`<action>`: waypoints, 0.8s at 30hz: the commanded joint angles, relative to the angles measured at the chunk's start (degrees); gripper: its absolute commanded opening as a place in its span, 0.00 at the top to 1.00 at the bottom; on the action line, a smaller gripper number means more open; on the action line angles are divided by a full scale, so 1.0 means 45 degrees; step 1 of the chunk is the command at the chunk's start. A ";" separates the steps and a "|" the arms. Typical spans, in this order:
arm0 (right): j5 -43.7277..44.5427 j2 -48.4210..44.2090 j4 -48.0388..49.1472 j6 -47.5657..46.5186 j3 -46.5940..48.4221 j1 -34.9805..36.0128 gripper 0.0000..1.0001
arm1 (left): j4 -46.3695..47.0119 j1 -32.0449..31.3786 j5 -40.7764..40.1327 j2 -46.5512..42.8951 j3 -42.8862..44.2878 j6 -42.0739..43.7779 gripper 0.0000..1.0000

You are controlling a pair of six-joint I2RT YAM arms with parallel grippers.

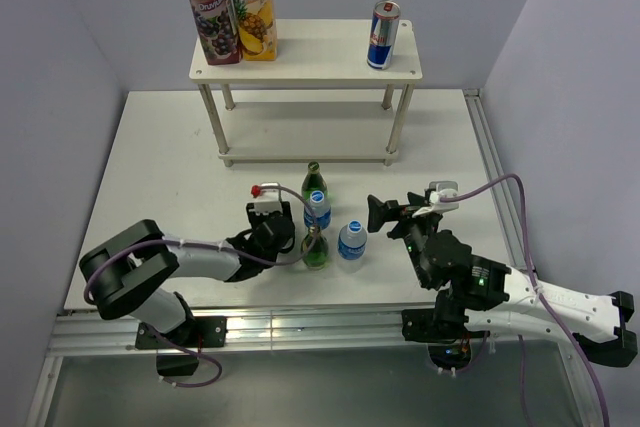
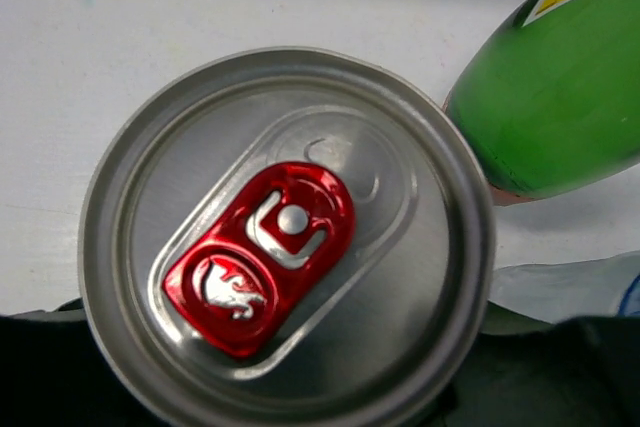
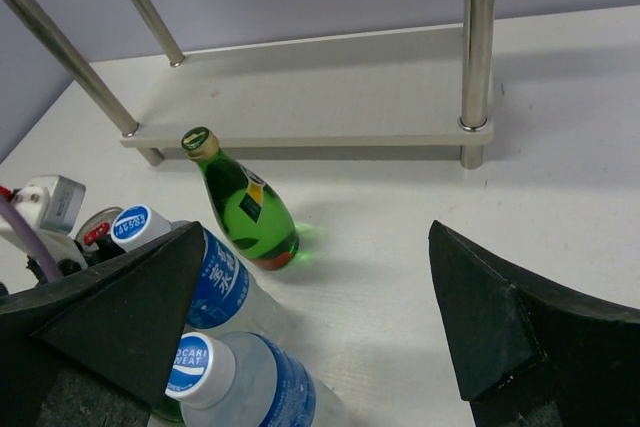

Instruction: Place and organize the beverage onto the shelf

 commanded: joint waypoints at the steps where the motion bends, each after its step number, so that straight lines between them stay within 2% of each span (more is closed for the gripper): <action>1: 0.0231 -0.0075 0.0433 -0.0063 -0.0059 0.0109 0.00 | -0.2765 0.0029 -0.0374 -0.1348 0.1802 0.0106 1.00; 4: 0.0192 -0.0114 0.0550 -0.0102 -0.0098 0.0109 0.00 | -0.5397 0.0029 -0.0413 -0.2422 0.4354 0.0708 1.00; 7: 0.0134 -0.0133 0.0648 -0.0180 -0.0098 0.0090 0.00 | -0.6905 0.0088 -0.0298 -0.3107 0.6019 0.1624 1.00; 10: 0.0075 -0.0133 0.0668 -0.0199 -0.0098 0.0090 0.00 | -0.8647 0.0477 0.0171 -0.2914 0.9525 0.2699 1.00; 11: 0.0094 -0.0153 0.0687 -0.0180 -0.0137 0.0090 0.00 | -0.9541 0.0710 0.0385 -0.2468 1.0352 0.2975 1.00; 13: 0.0056 -0.0172 0.0687 -0.0200 -0.0137 0.0109 0.00 | -1.0036 0.0946 0.0620 -0.1959 1.2670 0.3908 1.00; 15: 0.0036 -0.0192 0.0687 -0.0239 -0.0137 0.0109 0.00 | -1.0465 0.1298 0.1242 -0.1041 1.4162 0.4827 1.00; 21: 0.0173 -0.0387 0.0687 -0.0200 -0.0157 0.0090 0.00 | -1.2395 0.2762 0.3722 0.2570 2.0703 0.5653 1.00; 22: 0.0173 -0.0426 0.0687 -0.0199 -0.0176 0.0109 0.00 | -1.2614 0.2899 0.3959 0.3078 2.2317 0.5711 1.00; 24: 0.0250 -0.0524 0.0648 -0.0161 -0.0196 0.0109 0.00 | -1.2831 0.3212 0.4409 0.4349 2.3578 0.5984 1.00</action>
